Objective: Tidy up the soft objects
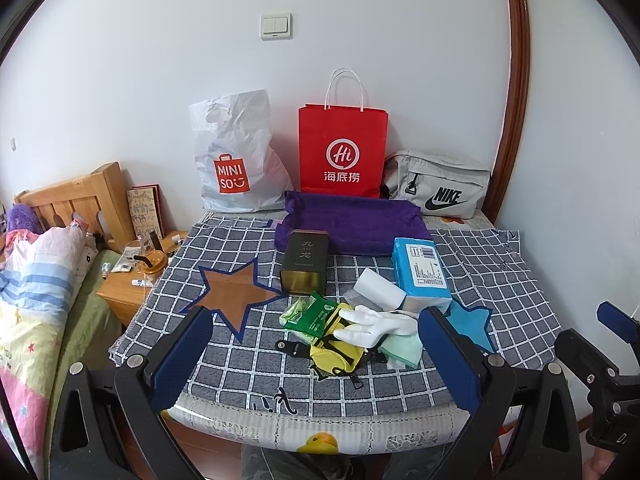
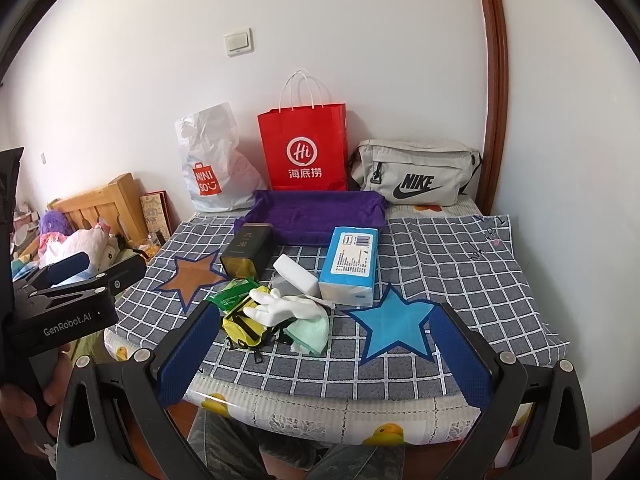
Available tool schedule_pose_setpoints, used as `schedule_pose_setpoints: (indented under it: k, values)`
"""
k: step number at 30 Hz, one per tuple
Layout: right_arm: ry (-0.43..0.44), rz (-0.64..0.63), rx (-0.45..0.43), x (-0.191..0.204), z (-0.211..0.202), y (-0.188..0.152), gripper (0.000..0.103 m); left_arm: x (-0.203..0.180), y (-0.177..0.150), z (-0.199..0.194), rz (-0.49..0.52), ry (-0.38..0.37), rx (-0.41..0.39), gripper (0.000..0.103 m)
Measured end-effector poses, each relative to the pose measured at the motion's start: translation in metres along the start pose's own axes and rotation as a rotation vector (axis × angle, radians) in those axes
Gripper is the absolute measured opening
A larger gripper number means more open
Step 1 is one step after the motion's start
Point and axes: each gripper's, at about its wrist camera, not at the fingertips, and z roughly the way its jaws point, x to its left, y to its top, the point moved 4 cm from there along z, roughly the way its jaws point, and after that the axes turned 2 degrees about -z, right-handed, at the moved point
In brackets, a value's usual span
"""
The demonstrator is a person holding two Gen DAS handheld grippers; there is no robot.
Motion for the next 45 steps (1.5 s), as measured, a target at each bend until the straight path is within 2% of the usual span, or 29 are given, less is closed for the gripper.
schedule_pose_setpoints:
  k: [14,21,29,36,41,45]
  values:
    - [0.0,-0.012,-0.011,0.003,-0.004,0.004,0.103,-0.001,0.0,0.001,0.002,0.002,0.002,0.103]
    - [-0.004,-0.013,0.013,0.004,0.008,0.001,0.103,0.001,-0.001,0.013,-0.002,-0.001,0.019,0.103]
    - [-0.009,-0.013,0.068,0.004,0.04,-0.003,0.103,0.003,-0.004,0.053,0.011,-0.005,0.09,0.103]
    - [-0.02,-0.031,0.112,0.002,0.073,-0.009,0.103,0.024,-0.012,0.091,-0.038,0.015,0.148,0.103]
    - [0.037,-0.022,0.143,-0.003,0.103,-0.018,0.103,0.038,-0.022,0.116,-0.072,0.046,0.185,0.103]
    - [0.099,0.01,0.178,-0.006,0.133,-0.023,0.103,0.044,-0.032,0.138,-0.087,0.038,0.237,0.103]
